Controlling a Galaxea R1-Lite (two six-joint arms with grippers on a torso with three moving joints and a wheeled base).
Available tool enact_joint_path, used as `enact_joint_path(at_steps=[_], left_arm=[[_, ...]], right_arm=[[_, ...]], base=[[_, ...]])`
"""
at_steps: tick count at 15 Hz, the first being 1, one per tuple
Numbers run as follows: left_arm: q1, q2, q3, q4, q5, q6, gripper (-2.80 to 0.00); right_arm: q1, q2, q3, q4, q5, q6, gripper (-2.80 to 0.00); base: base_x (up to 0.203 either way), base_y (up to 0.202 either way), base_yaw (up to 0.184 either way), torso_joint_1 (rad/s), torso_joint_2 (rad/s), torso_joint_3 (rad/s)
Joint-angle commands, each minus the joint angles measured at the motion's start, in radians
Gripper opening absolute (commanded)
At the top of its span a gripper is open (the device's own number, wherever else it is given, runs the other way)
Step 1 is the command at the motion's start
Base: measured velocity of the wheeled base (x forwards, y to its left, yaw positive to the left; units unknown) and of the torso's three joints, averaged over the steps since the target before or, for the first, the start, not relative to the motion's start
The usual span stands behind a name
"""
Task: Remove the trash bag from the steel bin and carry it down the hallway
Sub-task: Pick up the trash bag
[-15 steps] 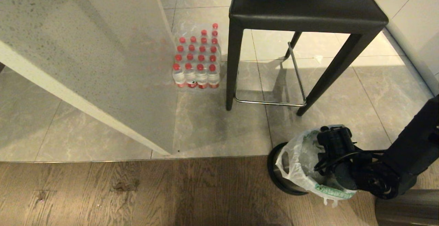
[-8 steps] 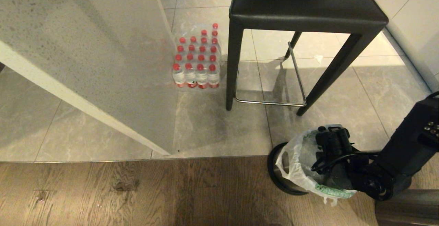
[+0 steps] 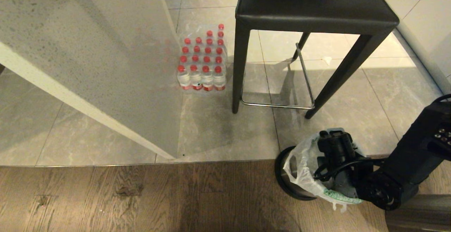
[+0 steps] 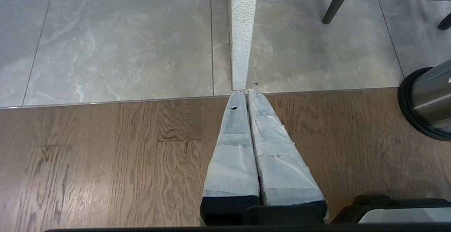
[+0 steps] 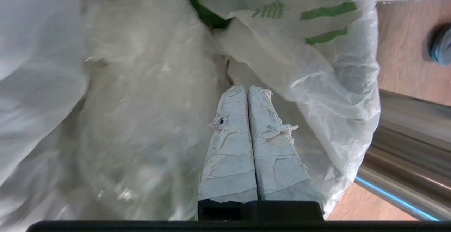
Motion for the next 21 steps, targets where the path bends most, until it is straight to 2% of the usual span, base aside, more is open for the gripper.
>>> enact_joint_path(at_steps=[1, 3, 6, 9, 13, 14, 21], left_arm=[[0.0, 0.0, 0.0, 0.0, 0.0, 0.0, -2.8], [0.0, 0.0, 0.0, 0.0, 0.0, 0.0, -2.8], [0.0, 0.0, 0.0, 0.0, 0.0, 0.0, -2.8], [0.0, 0.0, 0.0, 0.0, 0.0, 0.0, -2.8], [0.0, 0.0, 0.0, 0.0, 0.0, 0.0, -2.8], [0.0, 0.0, 0.0, 0.0, 0.0, 0.0, -2.8], [0.0, 0.0, 0.0, 0.0, 0.0, 0.0, -2.8]], right_arm=[[0.011, -0.022, 0.026, -0.002, -0.005, -0.005, -2.8], [0.014, -0.037, 0.045, 0.012, -0.042, -0.012, -2.8], [0.01, -0.058, 0.079, 0.03, -0.113, -0.119, -2.8], [-0.007, -0.043, 0.09, 0.046, -0.184, -0.168, -2.8], [-0.028, 0.024, 0.081, 0.04, -0.185, -0.172, -2.8], [-0.03, 0.03, 0.075, 0.05, -0.183, -0.171, 0.0], [-0.032, 0.062, 0.053, 0.036, -0.183, -0.176, 0.0]], base=[[0.0, 0.0, 0.0, 0.0, 0.0, 0.0], [0.0, 0.0, 0.0, 0.0, 0.0, 0.0], [0.0, 0.0, 0.0, 0.0, 0.0, 0.0], [0.0, 0.0, 0.0, 0.0, 0.0, 0.0], [0.0, 0.0, 0.0, 0.0, 0.0, 0.0], [0.0, 0.0, 0.0, 0.0, 0.0, 0.0], [0.0, 0.0, 0.0, 0.0, 0.0, 0.0]])
